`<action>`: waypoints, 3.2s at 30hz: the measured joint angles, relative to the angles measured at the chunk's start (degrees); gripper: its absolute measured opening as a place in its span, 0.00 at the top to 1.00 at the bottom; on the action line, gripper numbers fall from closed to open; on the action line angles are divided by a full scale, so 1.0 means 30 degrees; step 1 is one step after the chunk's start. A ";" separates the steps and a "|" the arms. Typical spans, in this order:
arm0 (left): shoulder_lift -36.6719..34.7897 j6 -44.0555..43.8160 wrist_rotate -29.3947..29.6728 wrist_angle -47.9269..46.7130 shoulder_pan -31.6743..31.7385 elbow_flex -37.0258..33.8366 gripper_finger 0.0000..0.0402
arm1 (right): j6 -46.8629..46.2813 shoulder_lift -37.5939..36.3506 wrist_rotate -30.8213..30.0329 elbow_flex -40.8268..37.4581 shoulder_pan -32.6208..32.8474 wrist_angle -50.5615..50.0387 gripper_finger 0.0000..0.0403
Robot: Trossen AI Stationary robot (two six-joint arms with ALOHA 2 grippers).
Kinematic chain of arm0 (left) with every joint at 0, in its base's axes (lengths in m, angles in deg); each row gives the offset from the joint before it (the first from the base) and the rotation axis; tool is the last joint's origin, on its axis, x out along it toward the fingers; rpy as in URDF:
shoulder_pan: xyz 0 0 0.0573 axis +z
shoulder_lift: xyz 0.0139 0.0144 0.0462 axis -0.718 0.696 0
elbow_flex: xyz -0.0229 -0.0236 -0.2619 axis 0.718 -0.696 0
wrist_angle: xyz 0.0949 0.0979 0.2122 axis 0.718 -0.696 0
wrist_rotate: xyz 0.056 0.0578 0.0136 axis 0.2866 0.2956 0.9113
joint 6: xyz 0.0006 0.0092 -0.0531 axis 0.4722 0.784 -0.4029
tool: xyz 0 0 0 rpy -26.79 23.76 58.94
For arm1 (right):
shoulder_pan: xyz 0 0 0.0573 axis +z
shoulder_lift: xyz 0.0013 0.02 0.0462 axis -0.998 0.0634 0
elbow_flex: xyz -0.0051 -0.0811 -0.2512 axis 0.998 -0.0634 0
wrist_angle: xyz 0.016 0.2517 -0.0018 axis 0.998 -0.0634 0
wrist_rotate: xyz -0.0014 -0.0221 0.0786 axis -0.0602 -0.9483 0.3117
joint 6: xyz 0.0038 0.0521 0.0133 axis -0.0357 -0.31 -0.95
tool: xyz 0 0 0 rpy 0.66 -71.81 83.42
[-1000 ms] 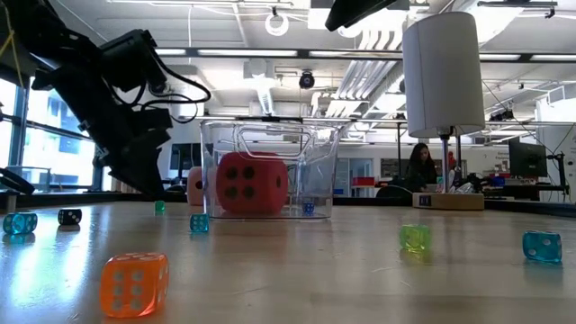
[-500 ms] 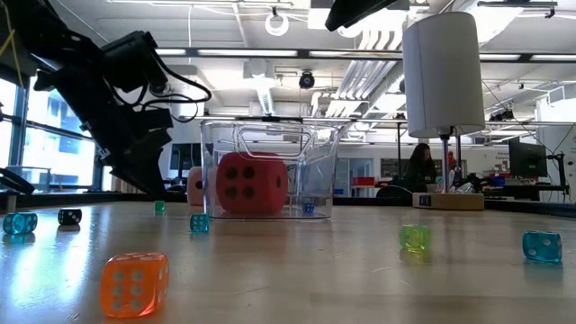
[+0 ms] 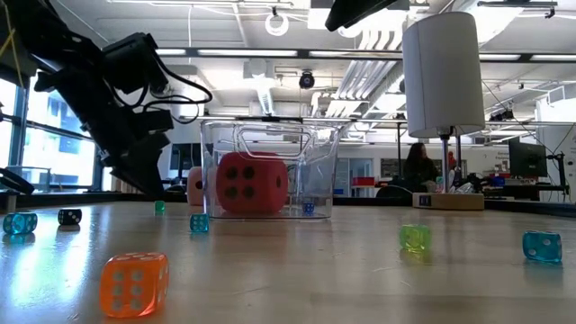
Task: Pick & Place Dice
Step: Put the small green die into the transparent bin
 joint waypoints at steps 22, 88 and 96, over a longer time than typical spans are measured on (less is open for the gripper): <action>0.2325 0.1275 0.0077 0.1688 -0.0029 0.0051 0.72 | -0.0150 0.0000 0.0243 0.0007 0.0000 -0.0005 0.01; -0.4972 0.4176 0.2719 0.1546 -0.4077 0.1970 0.87 | -0.0284 0.0007 0.0576 0.0007 0.0000 -0.0128 0.01; -0.3690 0.5692 -0.2156 0.5855 -0.2230 0.2034 0.86 | -0.0363 0.0007 0.0576 0.0007 -0.0131 -0.0168 0.01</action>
